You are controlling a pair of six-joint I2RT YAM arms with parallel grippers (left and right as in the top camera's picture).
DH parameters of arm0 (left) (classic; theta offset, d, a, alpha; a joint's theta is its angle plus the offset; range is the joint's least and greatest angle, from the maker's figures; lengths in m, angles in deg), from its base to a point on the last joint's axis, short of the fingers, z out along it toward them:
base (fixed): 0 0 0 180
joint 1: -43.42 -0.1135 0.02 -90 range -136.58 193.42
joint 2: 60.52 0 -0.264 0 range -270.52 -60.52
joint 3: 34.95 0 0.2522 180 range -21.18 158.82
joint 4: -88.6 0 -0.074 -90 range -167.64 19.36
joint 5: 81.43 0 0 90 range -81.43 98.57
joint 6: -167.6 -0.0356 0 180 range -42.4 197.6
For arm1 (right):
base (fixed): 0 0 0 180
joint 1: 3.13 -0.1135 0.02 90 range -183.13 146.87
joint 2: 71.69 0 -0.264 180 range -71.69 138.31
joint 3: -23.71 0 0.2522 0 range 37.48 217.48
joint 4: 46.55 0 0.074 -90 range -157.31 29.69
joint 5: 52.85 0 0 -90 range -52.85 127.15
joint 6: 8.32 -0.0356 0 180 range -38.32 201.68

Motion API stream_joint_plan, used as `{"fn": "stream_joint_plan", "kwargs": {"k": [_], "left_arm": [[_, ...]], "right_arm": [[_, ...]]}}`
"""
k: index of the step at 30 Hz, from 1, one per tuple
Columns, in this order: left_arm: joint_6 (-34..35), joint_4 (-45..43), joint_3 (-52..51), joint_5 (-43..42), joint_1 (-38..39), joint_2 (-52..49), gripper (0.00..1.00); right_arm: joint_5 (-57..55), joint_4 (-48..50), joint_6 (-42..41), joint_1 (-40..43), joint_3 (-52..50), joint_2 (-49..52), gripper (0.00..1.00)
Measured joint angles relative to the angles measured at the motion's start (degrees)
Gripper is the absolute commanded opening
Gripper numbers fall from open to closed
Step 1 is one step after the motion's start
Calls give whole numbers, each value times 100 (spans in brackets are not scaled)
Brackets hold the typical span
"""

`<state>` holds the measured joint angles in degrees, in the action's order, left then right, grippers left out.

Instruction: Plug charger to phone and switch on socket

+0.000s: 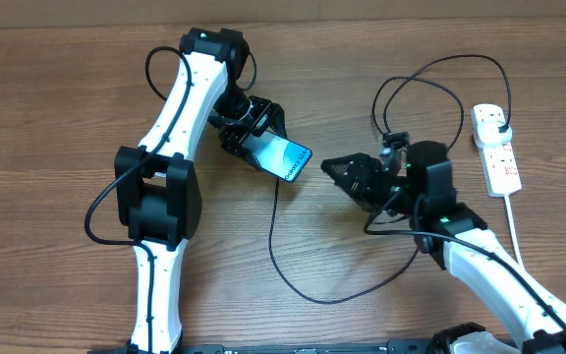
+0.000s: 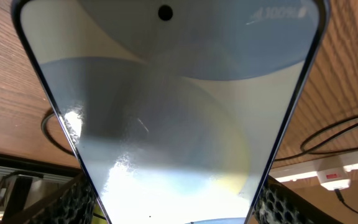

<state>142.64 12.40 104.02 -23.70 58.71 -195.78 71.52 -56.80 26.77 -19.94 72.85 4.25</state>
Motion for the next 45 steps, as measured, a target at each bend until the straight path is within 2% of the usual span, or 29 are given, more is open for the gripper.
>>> {"fn": "stream_joint_plan", "kwargs": {"k": [8,12,17,28,35,45], "left_arm": [[66,39,0,0,282,0,54],[66,42,0,-68,481,0,54],[87,42,0,-170,649,0,54],[87,42,0,-286,693,0,54],[90,39,0,-286,693,0,56],[87,42,0,-284,693,0,56]], "right_arm": [[-503,138,-389,-393,0,138,58],[-640,140,-457,-433,0,138,50],[-785,142,-511,-516,0,138,48],[-1335,216,-767,-883,0,442,36],[-1403,649,-828,-885,4,708,33],[-1432,907,-1008,-986,9,846,17]]}}
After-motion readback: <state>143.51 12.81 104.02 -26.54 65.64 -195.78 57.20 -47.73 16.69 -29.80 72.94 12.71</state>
